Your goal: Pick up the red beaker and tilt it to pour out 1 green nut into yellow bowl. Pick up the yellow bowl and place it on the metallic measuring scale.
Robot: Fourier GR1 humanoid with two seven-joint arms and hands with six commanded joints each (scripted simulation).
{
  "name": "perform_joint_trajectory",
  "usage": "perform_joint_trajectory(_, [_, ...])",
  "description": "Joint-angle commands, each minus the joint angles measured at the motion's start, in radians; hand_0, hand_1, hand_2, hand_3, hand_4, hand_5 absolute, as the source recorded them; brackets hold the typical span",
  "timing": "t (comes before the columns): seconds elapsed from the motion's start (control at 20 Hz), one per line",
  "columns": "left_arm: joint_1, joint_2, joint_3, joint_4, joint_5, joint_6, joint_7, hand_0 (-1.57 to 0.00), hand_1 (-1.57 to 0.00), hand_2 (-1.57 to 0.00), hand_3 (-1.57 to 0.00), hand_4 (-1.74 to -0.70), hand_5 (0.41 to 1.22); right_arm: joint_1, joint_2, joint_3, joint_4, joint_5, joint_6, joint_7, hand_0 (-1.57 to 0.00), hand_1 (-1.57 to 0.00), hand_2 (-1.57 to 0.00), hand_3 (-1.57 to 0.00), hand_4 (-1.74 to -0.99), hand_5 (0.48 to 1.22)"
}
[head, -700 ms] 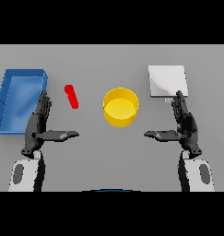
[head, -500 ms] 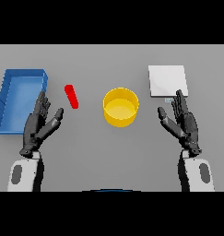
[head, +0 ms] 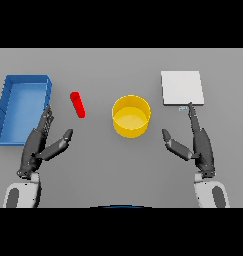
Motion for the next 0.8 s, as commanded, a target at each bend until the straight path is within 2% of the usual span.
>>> perform_joint_trajectory(0.0, [-0.008,-0.002,-0.005,0.009,-0.009,0.002,0.009,0.00,0.00,0.00,0.00,-1.16,0.602,0.001,-0.008,-0.009,-0.010,-0.023,0.016,0.004,0.00,0.00,0.00,0.00,-1.192,0.600])
perform_joint_trajectory(0.05, [0.001,0.000,-0.008,0.019,-0.015,-0.002,0.002,0.00,0.00,0.00,0.00,-1.16,0.602,-0.010,-0.009,-0.012,-0.004,-0.034,0.025,0.013,0.00,0.00,0.00,0.00,-1.199,0.603])
perform_joint_trajectory(0.15, [-0.050,-0.005,-0.002,0.080,-0.028,0.006,-0.002,0.00,0.00,0.00,0.00,-1.17,0.605,0.001,-0.010,-0.017,-0.014,-0.060,0.043,-0.008,0.00,0.00,0.00,0.00,-1.224,0.611])
perform_joint_trajectory(0.3, [-0.134,-0.027,-0.011,0.180,-0.065,0.026,-0.023,0.00,0.00,0.00,0.00,-1.22,0.622,0.006,-0.017,-0.011,-0.018,-0.041,0.039,-0.007,0.00,0.00,0.00,0.00,-1.246,0.627])
perform_joint_trajectory(0.4, [-0.194,-0.027,0.008,0.259,-0.077,0.045,-0.029,0.00,0.00,0.00,0.00,-1.23,0.629,0.019,-0.012,-0.010,-0.032,-0.057,0.048,-0.030,0.00,0.00,0.00,0.00,-1.260,0.633])
perform_joint_trajectory(0.55, [-0.259,-0.026,0.028,0.361,-0.080,0.048,-0.073,0.00,0.00,0.00,0.00,-1.25,0.650,0.001,-0.007,-0.015,-0.019,-0.069,0.050,-0.018,0.00,0.00,0.00,0.00,-1.280,0.634])
perform_joint_trajectory(0.75, [-0.344,-0.025,0.056,0.458,-0.071,0.051,-0.107,0.00,0.00,0.00,0.00,-1.27,0.677,0.015,-0.013,-0.017,-0.001,-0.057,0.046,-0.045,0.00,0.00,0.00,0.00,-1.268,0.635])
